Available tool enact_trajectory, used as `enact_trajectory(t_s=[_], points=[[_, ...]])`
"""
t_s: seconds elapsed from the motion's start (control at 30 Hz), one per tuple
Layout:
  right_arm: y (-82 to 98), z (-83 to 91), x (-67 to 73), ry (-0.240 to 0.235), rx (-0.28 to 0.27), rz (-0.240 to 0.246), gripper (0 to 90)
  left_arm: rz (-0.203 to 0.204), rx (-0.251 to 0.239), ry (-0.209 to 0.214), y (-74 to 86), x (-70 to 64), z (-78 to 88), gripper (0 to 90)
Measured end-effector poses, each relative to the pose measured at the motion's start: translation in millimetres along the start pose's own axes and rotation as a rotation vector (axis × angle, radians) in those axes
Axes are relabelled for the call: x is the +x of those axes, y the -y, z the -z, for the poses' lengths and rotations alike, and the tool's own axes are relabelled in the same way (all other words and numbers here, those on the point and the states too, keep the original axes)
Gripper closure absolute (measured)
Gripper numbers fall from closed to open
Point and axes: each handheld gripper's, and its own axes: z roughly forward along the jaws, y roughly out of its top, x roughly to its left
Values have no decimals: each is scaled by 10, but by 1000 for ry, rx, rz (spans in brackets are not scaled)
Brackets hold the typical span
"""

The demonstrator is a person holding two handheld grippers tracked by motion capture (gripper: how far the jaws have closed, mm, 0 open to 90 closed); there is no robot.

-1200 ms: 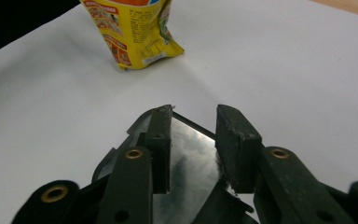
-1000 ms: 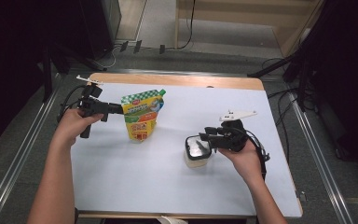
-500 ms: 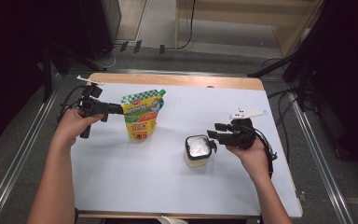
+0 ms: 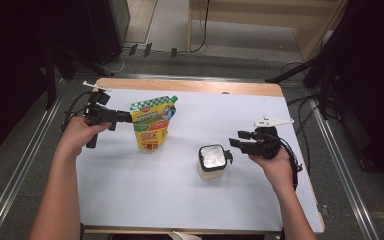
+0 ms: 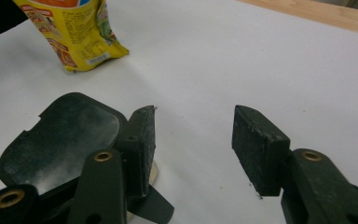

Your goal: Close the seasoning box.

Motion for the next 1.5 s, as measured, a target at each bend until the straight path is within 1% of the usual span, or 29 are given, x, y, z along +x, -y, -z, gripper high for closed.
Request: enact_trajectory(t_s=[0.1, 0.13, 0.23, 0.33, 0.47, 0.53, 0.63, 0.77, 1.0, 1.13, 1.37, 1.47, 1.5], points=[[35, 18, -63, 16, -4, -12, 508, 11, -5, 3, 2, 4, 0, 362], [35, 18, -63, 16, -4, -12, 508, 11, -5, 3, 2, 4, 0, 362], [81, 9, -128, 26, 3, -25, 510, 7, -4, 4, 3, 7, 4, 362], [99, 8, -154, 31, -1, -28, 507, 7, -5, 4, 4, 7, 5, 362], [142, 18, -234, 50, -2, -53, 497, 11, -5, 8, 7, 17, 6, 360], [150, 18, -249, 53, 1, -54, 496, 13, -8, 9, 8, 19, 7, 360], [172, 18, -286, 71, 0, -52, 489, 19, -10, 10, 10, 26, 11, 358], [188, 18, -298, 80, 0, -58, 485, 19, -9, 9, 12, 30, 12, 358], [201, 3, -306, 78, 1, -58, 481, 19, -3, 6, 15, 33, 4, 358], [208, -11, -300, 84, 8, -52, 476, 26, -5, 6, 27, 49, 2, 358], [211, -18, -296, 82, 8, -51, 473, 22, -10, 8, 32, 58, 2, 358], [211, -24, -289, 82, 10, -50, 470, 20, -14, -5, 60, 87, -11, 359], [211, -27, -287, 82, 11, -50, 468, 19, -9, -10, 68, 102, -19, 362]])
